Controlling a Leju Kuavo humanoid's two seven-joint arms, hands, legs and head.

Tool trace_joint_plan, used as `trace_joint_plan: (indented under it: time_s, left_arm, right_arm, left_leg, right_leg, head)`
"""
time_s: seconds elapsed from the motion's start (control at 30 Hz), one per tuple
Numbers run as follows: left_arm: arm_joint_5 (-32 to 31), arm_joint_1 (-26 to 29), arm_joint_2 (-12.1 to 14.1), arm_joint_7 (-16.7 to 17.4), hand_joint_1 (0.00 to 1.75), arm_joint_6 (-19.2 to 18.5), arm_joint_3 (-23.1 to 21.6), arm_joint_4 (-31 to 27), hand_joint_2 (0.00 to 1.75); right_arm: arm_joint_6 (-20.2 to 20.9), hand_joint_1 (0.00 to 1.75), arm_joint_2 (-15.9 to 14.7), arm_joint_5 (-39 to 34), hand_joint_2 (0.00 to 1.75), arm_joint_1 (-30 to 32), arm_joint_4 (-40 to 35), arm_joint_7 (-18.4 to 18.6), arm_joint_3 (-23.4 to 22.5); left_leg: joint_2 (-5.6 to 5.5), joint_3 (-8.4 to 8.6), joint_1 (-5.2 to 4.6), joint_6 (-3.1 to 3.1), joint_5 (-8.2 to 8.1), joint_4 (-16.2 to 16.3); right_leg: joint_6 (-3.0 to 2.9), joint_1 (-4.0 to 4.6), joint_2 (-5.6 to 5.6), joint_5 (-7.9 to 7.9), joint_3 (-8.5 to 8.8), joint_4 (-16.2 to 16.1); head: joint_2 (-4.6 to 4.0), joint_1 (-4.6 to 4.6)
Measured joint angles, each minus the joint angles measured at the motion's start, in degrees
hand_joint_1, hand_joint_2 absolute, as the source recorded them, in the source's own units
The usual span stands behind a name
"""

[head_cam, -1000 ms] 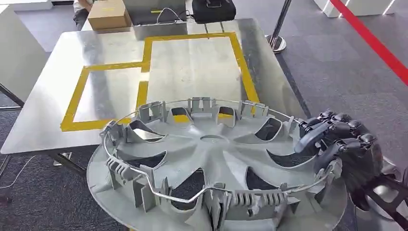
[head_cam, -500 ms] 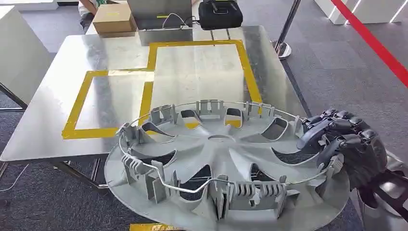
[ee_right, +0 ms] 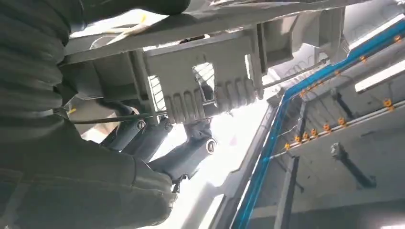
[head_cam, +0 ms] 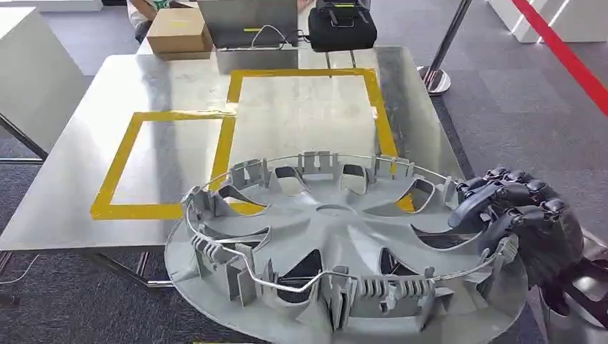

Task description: Take the parts from the cabinet and place them on the table.

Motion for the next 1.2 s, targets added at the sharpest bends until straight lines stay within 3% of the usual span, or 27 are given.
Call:
trace_joint_plan:
  time_s: [0.07, 0.17, 0.2, 0.23, 0.27, 0.33, 0.37, 0.4, 0.47, 0.53, 0.57, 0.6, 0.67, 0.7, 0.73, 0.77, 0.83, 0.87, 0.9, 0.93, 0.97, 1.0, 1.2]
  left_arm:
    - [0.0, -0.2, -0.1, 0.0, 0.00, 0.0, 0.0, 0.0, 1.75]
    - [0.0, -0.1, 0.0, 0.0, 0.00, 0.1, 0.0, 0.0, 1.75]
    - [0.0, 0.0, -0.1, 0.0, 0.00, 0.1, 0.0, 0.0, 1.75]
    - [0.0, 0.0, -0.1, 0.0, 0.00, 0.1, 0.0, 0.0, 1.75]
    - [0.0, 0.1, -0.1, 0.0, 0.00, 0.1, 0.0, 0.0, 1.75]
    - [0.0, 0.1, 0.0, 0.0, 0.00, 0.1, 0.0, 0.0, 1.75]
    - [0.0, 0.0, 0.2, 0.0, 0.00, 0.1, 0.1, 0.0, 1.75]
    - [0.0, 0.0, 0.2, 0.0, 0.00, 0.1, 0.1, 0.0, 1.75]
    - [-0.1, 0.2, 0.3, 0.0, 0.00, 0.1, 0.1, 0.0, 1.75]
    - [-0.1, 0.2, 0.2, 0.0, 0.00, 0.1, 0.1, 0.0, 1.75]
    - [-0.1, 0.2, 0.3, 0.0, 0.00, 0.1, 0.1, 0.0, 1.75]
    - [-0.1, 0.1, 0.3, 0.0, 0.00, 0.1, 0.1, 0.0, 1.75]
    - [-0.1, 0.1, 0.1, 0.0, 0.00, 0.1, 0.1, 0.0, 1.75]
    - [-0.1, 0.1, 0.0, 0.0, 0.00, 0.1, 0.1, 0.0, 1.75]
    - [-0.1, 0.2, 0.0, 0.0, 0.00, 0.1, 0.1, 0.0, 1.75]
    - [-0.1, 0.2, -0.1, 0.0, 0.00, 0.1, 0.1, 0.0, 1.75]
    - [-0.3, 0.2, -0.1, 0.0, 0.00, 0.1, 0.1, 0.0, 1.75]
    - [-0.4, 0.2, 0.0, 0.0, 0.00, 0.1, 0.1, 0.0, 1.75]
    - [-0.4, 0.2, 0.0, 0.0, 0.00, 0.2, 0.1, 0.0, 1.75]
    - [-0.4, 0.1, 0.0, 0.0, 0.00, 0.2, 0.1, 0.0, 1.75]
    - [-0.4, 0.2, 0.0, 0.0, 0.00, 0.2, 0.1, 0.0, 1.75]
    - [-0.4, 0.3, 0.1, 0.0, 0.00, 0.2, 0.1, 0.0, 1.75]
    - [-0.4, 0.3, 0.1, -0.2, 0.00, 0.3, 0.2, 0.0, 1.75]
  right_arm:
    - [0.0, 1.75, 0.0, 0.2, 1.75, -0.1, 0.0, 0.0, 0.0]
    - [0.0, 1.75, 0.3, 0.1, 1.75, -0.2, 0.0, 0.0, 0.0]
    - [0.1, 1.75, 0.3, 0.0, 1.75, -0.2, 0.0, 0.0, 0.0]
    - [0.1, 1.75, 0.3, -0.1, 1.75, -0.2, 0.0, 0.0, -0.1]
    - [0.2, 1.75, 0.3, -0.2, 1.75, -0.2, -0.1, 0.0, -0.1]
    - [0.4, 1.75, 0.3, -0.3, 1.75, -0.2, -0.3, 0.0, -0.3]
    - [0.4, 1.75, 0.4, -0.3, 1.75, -0.2, -0.4, 0.0, -0.5]
    - [0.4, 1.75, 0.5, -0.2, 1.75, -0.3, -0.4, 0.0, -0.6]
    - [0.4, 1.75, 0.9, 0.2, 1.75, -0.1, -0.6, -0.1, -0.6]
    - [0.3, 1.75, 0.9, 0.7, 1.75, 0.0, -0.9, 0.0, -0.7]
    - [0.3, 1.75, 1.2, 0.9, 1.75, 0.0, -1.0, -0.1, -0.6]
    - [0.1, 1.75, 1.4, 1.1, 1.75, -0.2, -1.1, -0.1, -0.6]
    - [-0.2, 1.75, 1.8, 1.4, 1.75, 0.3, -1.2, -0.1, -0.5]
    - [-0.3, 1.75, 2.0, 1.6, 1.75, 0.5, -1.2, -0.1, -0.5]
    - [-0.3, 1.75, 2.1, 1.8, 1.75, 0.6, -1.2, -0.1, -0.5]
    - [-0.3, 1.75, 2.1, 1.8, 1.75, 0.6, -1.2, -0.1, -0.5]
    - [-0.3, 1.75, 2.1, 1.5, 1.75, 0.6, -1.2, -0.1, -0.5]
    - [-0.3, 1.75, 2.1, 1.4, 1.75, 0.6, -1.1, -0.1, -0.6]
    - [-0.3, 1.75, 2.2, 1.4, 1.75, 0.7, -1.1, -0.1, -0.7]
    - [-0.4, 1.75, 2.2, 1.5, 1.75, 0.8, -1.2, -0.1, -0.8]
    - [-0.7, 1.75, 2.3, 1.8, 1.75, 1.0, -1.2, -0.1, -1.0]
    - [-0.8, 1.75, 2.3, 2.2, 1.75, 1.1, -1.3, -0.1, -0.9]
    - [-5.6, 1.75, 2.3, 9.1, 1.75, 2.8, -1.2, -0.1, -0.8]
  left_leg:
    - [-0.20, -2.34, 0.10, -0.46, -0.26, 4.2]
    - [-0.21, -10.04, 0.32, -1.12, -5.30, 15.6]
    - [-0.21, -12.09, 0.33, -1.16, -5.67, 17.7]
    - [-0.21, -12.58, 0.33, -1.06, -4.17, 16.8]
    - [-0.22, -11.76, 0.31, -0.86, -1.37, 13.5]
    - [-0.34, -8.23, 0.11, 0.04, 5.23, 4.0]
    - [-0.36, -7.27, -0.20, 0.55, 5.41, 1.9]
    - [-0.37, -7.51, -0.52, 0.66, 2.54, 1.2]
    - [-0.49, -6.96, -0.66, 1.33, 4.10, 0.4]
    - [-0.45, -4.84, 0.02, 1.67, 4.11, -0.1]
    - [-0.49, -4.16, 0.07, 1.81, 3.88, -0.2]
    - [-0.48, -3.84, 0.10, 2.10, 3.60, -0.2]
    - [-0.50, -3.40, 0.10, 2.12, 2.87, -0.2]
    - [-0.55, -3.08, 0.10, 2.11, 2.52, -0.1]
    - [-0.66, -2.63, 0.10, 2.06, 2.12, -0.1]
    - [-0.74, -1.94, 0.15, 1.97, 1.77, -0.1]
    - [-0.94, -0.31, 0.36, 1.57, 0.65, -0.1]
    - [-0.97, -0.34, 0.33, 1.19, 0.18, -0.3]
    - [-1.11, 0.06, 0.18, 0.86, -0.02, -0.2]
    - [-1.01, -0.09, 0.17, 0.49, -0.28, -0.3]
    - [-0.95, -0.17, 0.08, 0.28, -0.68, -0.4]
    - [-0.95, 0.01, -0.01, 1.26, -0.49, -0.6]
    - [-0.97, 0.75, -0.11, 1.36, -0.62, -1.8]
  right_leg:
    - [-0.70, -0.22, -0.01, -0.48, 1.04, -0.5]
    - [-1.14, -0.18, 0.17, -1.53, 1.87, -0.5]
    - [-1.15, -0.15, 0.28, -1.92, 2.31, -0.5]
    - [-1.14, -0.12, 0.35, -2.32, 2.86, -0.5]
    - [-1.09, -0.05, 0.41, -2.79, 3.52, -0.5]
    - [-0.94, 0.03, 0.42, -3.72, 4.88, -0.6]
    - [-0.79, -0.06, 0.41, -4.09, 5.02, -0.6]
    - [-0.43, 0.02, 0.54, -4.29, 5.13, -0.7]
    - [0.39, 0.05, 0.58, -4.33, 5.68, -0.2]
    - [0.78, 0.08, 0.51, -4.87, 6.01, 0.0]
    - [0.97, 0.08, 0.44, -5.24, 5.71, 1.6]
    - [1.29, 0.00, 0.44, -6.04, 3.80, 5.0]
    - [1.60, -0.08, 0.44, -9.02, -1.78, 12.8]
    - [1.70, -0.08, 0.43, -10.19, -3.86, 15.1]
    - [1.76, -0.08, 0.43, -9.96, -4.92, 15.3]
    - [1.85, -0.08, 0.42, -8.03, -4.69, 12.9]
    - [1.87, -0.12, 0.38, -0.93, -1.79, 3.6]
    - [1.59, -0.07, 0.22, 1.03, -0.82, 0.8]
    - [1.22, 0.25, 0.10, -0.73, -1.58, 0.3]
    - [0.48, 0.43, 0.14, 0.29, -1.10, 0.5]
    - [0.28, 0.24, 0.27, 0.77, -0.98, 0.2]
    - [0.45, 0.16, 0.28, 0.88, -0.89, 0.2]
    - [-0.21, 0.18, 0.41, 0.26, -0.86, 0.1]
  head:
    - [0.00, -0.32]
    - [0.00, -0.44]
    - [0.00, -0.44]
    - [0.00, -0.46]
    - [0.00, -0.44]
    - [0.00, -0.44]
    - [0.00, -0.33]
    - [0.00, -0.35]
    - [0.00, -0.48]
    - [0.02, -0.48]
    - [0.00, -0.13]
    - [0.00, 0.13]
    - [0.00, 0.09]
    - [0.00, 0.11]
    - [0.00, 0.07]
    - [0.00, 0.11]
    - [0.00, 0.15]
    - [0.00, 0.15]
    - [0.00, 0.00]
    - [0.00, 0.07]
    - [0.00, 0.00]
    - [0.00, 0.04]
    - [0.00, 0.00]
